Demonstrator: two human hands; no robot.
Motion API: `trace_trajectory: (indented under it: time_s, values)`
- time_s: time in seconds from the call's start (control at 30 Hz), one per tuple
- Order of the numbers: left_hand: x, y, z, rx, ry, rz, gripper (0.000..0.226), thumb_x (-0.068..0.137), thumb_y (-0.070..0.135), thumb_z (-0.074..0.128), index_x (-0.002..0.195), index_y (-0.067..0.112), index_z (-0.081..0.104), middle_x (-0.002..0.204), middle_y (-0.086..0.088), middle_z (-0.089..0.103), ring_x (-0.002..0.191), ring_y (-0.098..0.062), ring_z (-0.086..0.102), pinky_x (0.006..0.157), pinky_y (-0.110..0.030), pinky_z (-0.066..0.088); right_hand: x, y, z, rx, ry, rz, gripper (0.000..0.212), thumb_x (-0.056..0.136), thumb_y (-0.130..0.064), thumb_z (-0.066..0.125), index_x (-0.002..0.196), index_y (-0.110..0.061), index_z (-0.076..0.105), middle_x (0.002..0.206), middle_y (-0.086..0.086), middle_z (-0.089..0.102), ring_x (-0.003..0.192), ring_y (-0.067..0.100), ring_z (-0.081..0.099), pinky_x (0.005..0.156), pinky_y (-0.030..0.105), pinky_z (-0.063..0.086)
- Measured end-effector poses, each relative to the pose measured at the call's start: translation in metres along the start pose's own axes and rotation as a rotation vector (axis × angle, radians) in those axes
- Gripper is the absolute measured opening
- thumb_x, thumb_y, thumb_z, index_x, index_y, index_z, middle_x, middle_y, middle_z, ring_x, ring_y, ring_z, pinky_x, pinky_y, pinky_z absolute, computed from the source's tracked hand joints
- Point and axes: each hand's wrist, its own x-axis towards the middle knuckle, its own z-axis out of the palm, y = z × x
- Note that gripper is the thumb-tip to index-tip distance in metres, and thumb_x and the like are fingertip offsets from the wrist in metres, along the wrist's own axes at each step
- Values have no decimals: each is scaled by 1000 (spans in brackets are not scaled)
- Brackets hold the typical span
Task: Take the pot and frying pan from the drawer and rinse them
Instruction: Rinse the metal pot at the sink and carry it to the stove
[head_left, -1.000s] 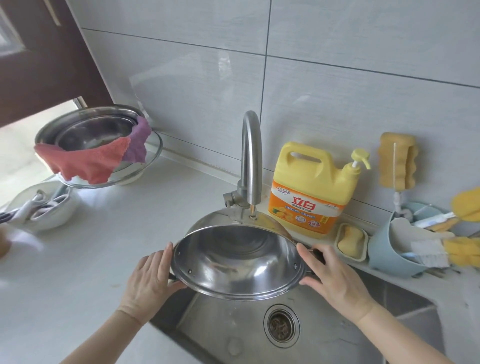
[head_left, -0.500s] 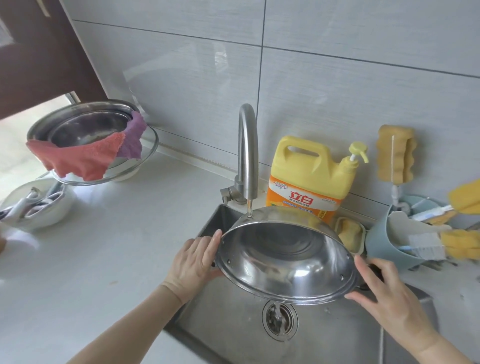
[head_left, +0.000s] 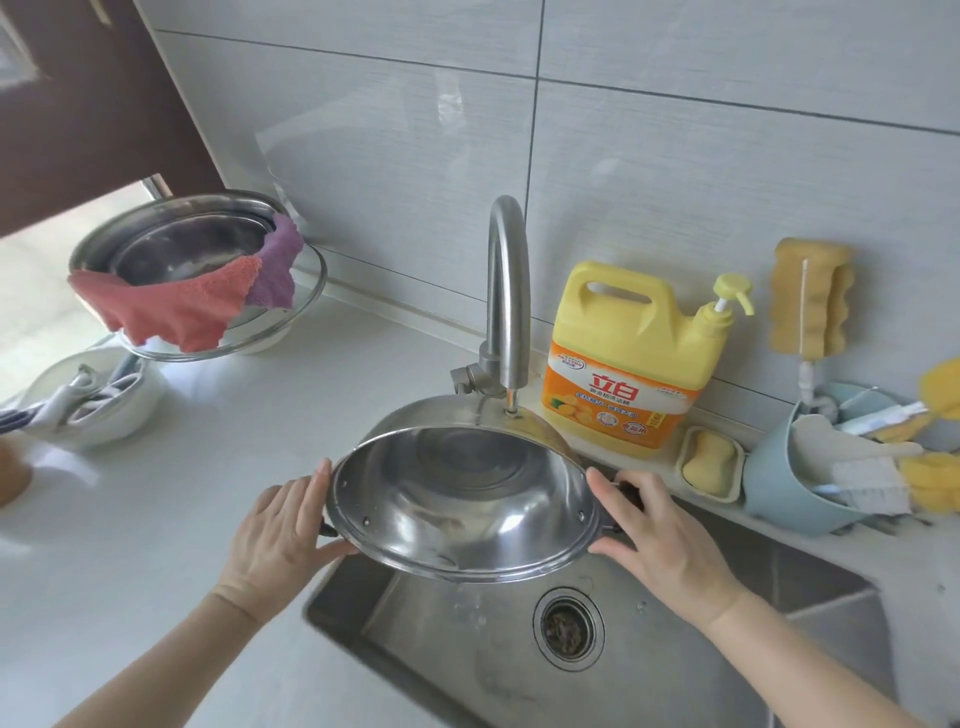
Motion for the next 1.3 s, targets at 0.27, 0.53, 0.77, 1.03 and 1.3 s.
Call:
trace_trajectory:
  time_s: [0.27, 0.53, 0.77, 1.03, 1.3]
  values:
    - [1, -3, -6, 0, 18, -28, 93, 85, 63, 56, 142, -5, 29, 83, -9, 61, 80, -24, 52, 74, -37, 43, 8, -1, -3, -4, 7, -29, 125, 52, -20, 98, 149, -24, 19, 105, 12, 48, 74, 24, 65, 51, 33, 56]
    - [43, 53, 7, -54, 21, 106, 94, 83, 61, 57, 143, -3, 22, 86, -12, 62, 73, -29, 62, 66, -41, 49, -56, 22, -35, -31, -23, 195, 143, 46, -20, 99, 157, -33, 11, 110, 10, 45, 79, 25, 61, 51, 33, 55]
    - [72, 109, 16, -142, 65, 234, 94, 86, 54, 64, 145, -3, 18, 87, -8, 57, 70, -25, 58, 65, -37, 45, -123, 31, -78, -42, -12, 340, 70, 95, -66, 36, 156, -34, 20, 110, 13, 48, 85, 19, 53, 48, 36, 58]
    - [80, 124, 17, -180, 4, 238, 115, 71, 52, 83, 146, -2, 15, 81, -5, 56, 66, -22, 56, 59, -36, 48, -135, 34, -85, -64, -53, 378, 69, 93, -70, 34, 148, -29, 28, 109, 11, 47, 66, 30, 66, 40, 32, 55]
    - [54, 81, 7, -90, -48, 136, 91, 86, 58, 57, 145, -1, 20, 87, -11, 64, 68, -26, 62, 61, -38, 51, -81, 30, -51, -13, -100, 315, 130, 44, -23, 100, 150, -30, 25, 110, 7, 46, 70, 24, 64, 43, 31, 52]
